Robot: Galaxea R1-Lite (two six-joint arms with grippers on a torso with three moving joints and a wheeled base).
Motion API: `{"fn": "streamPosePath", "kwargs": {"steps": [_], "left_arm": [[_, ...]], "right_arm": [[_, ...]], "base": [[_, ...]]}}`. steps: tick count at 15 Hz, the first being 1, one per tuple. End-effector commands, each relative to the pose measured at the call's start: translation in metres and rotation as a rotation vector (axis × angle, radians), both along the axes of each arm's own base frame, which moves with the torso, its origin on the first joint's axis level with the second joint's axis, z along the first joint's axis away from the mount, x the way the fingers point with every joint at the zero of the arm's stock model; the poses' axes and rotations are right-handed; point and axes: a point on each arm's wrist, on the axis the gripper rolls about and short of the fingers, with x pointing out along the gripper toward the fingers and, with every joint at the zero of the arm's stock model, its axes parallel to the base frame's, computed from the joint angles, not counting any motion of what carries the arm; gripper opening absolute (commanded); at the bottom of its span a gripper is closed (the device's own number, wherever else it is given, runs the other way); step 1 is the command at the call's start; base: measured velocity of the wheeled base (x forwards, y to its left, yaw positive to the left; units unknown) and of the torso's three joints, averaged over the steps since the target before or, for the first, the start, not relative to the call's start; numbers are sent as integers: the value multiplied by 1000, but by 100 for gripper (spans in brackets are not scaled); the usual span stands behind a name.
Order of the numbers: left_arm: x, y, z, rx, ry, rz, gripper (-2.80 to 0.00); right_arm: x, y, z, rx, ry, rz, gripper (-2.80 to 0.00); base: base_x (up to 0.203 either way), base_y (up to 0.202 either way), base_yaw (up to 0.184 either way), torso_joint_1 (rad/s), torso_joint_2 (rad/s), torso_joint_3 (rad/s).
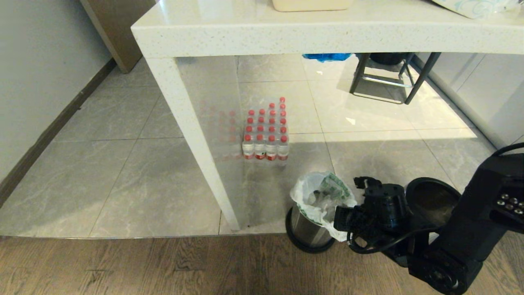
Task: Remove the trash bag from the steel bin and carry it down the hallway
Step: Pick up the trash bag
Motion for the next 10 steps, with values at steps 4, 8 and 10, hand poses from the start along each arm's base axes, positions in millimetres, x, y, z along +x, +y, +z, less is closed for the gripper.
{"fn": "streamPosePath", "kwargs": {"steps": [4, 8, 10], "left_arm": [[0, 0, 0, 1, -1, 0, -280], [0, 0, 0, -1, -1, 0, -280], [0, 0, 0, -2, -1, 0, -280]], "right_arm": [[-7, -1, -7, -14, 18, -1, -280], [-7, 0, -10, -24, 22, 0, -280], [-8, 1, -10, -27, 23, 3, -280]], "base": [[0, 0, 0, 0, 0, 0], [0, 0, 0, 0, 0, 0], [0, 0, 0, 1, 1, -44]]}}
